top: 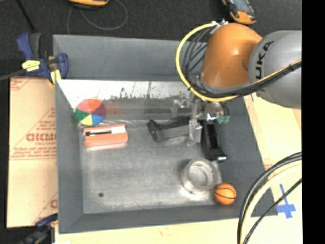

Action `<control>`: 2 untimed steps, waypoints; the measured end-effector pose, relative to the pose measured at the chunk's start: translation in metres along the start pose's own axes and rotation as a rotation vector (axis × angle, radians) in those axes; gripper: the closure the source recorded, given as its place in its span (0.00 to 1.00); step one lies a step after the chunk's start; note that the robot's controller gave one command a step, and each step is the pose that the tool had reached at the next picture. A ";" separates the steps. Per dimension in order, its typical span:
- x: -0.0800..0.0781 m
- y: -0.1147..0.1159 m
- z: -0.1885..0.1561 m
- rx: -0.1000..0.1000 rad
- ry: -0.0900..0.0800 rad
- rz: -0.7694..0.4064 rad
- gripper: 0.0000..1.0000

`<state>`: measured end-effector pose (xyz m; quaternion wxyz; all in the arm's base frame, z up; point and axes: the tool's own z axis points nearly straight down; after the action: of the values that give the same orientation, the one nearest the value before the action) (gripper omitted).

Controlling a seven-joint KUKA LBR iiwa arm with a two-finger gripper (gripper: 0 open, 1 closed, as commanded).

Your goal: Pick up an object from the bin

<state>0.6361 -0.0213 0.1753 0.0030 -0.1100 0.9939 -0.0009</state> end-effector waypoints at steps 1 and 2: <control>-0.006 -0.006 0.028 -0.002 0.001 0.081 0.00; -0.012 0.002 0.050 0.000 0.002 0.045 0.00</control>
Offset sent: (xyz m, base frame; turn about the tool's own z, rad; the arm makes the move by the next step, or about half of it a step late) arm 0.0119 0.0093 -0.0549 0.0365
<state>0.6480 -0.0165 0.1255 0.0020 -0.0878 0.9961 -0.0007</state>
